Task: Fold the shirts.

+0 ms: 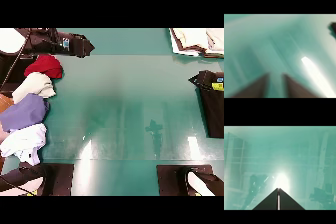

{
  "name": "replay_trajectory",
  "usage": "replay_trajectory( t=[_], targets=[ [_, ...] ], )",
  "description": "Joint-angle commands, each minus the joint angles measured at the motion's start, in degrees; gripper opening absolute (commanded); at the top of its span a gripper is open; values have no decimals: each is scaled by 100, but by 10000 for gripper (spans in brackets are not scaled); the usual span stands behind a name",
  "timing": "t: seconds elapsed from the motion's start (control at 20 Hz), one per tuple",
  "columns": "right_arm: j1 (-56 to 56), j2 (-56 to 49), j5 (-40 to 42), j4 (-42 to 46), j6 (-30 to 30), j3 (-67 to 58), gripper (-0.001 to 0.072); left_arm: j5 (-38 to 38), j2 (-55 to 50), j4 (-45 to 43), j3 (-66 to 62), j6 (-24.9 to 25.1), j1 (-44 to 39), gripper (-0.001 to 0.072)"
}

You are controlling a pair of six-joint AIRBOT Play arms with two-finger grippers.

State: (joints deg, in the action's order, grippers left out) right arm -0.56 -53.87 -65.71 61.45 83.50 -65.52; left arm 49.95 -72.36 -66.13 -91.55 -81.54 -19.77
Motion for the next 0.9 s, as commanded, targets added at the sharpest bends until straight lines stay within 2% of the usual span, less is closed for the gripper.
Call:
replay_trajectory(
  t=[0.0,0.1,0.15,0.3,0.45,0.85],
  targets=[
    [0,4,22,0,2,2,23,-647,-96,-1475,2,-494,122,524],
    [0,4,17,-13,2,0,23,-632,-350,-2194,4,-977,490,525],
    [0,4,17,-15,2,2,23,-595,-522,-2245,7,-1067,737,524],
    [0,4,17,-28,2,2,23,-535,-1222,-2245,7,-1062,1462,525],
    [0,4,15,-31,2,2,23,-911,-1965,-2243,4,-1064,2013,525],
    [0,4,11,-24,2,2,23,-1895,-3158,-2251,0,-1060,2675,525]
  ],
)
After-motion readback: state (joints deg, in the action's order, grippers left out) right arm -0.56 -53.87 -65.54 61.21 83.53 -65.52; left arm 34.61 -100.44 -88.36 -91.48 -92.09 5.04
